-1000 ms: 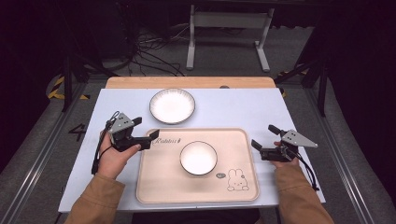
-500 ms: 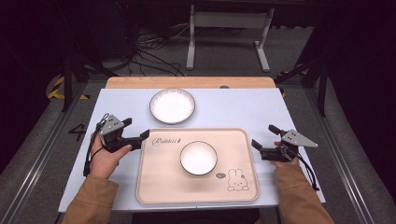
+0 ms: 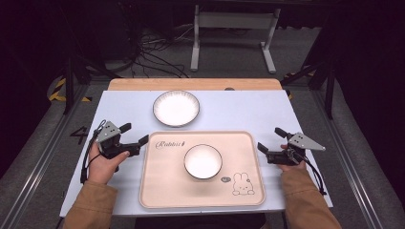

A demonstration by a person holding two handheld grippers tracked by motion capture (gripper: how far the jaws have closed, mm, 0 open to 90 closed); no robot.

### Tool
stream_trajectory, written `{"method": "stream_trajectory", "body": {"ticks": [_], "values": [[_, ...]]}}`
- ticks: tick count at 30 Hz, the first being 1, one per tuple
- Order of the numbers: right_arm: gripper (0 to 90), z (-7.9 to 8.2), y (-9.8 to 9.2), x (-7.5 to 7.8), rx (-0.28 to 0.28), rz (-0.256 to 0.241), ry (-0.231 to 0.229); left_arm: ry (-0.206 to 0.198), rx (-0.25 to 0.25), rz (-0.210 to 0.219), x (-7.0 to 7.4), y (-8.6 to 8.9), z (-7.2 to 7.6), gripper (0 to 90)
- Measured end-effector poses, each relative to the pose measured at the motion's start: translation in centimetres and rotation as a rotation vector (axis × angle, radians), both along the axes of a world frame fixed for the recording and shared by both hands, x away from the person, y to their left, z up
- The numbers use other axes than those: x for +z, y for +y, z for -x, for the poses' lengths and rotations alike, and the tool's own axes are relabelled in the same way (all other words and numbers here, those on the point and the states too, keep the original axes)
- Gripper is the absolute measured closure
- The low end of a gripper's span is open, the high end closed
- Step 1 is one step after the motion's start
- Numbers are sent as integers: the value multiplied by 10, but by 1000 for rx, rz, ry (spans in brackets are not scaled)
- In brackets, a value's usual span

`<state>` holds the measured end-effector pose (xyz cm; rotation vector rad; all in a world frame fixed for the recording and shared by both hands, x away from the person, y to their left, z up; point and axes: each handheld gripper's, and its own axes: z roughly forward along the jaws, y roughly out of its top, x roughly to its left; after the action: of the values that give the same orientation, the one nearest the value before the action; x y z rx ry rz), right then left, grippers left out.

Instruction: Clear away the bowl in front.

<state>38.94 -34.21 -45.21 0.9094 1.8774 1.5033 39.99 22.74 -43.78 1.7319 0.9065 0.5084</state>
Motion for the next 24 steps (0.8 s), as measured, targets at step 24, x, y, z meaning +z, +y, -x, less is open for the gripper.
{"method": "stream_trajectory", "body": {"ticks": [24], "values": [[22, 0, 0, 0, 1, -2, -3, 14, -46, 34, -27, 21, 2, 134]]}}
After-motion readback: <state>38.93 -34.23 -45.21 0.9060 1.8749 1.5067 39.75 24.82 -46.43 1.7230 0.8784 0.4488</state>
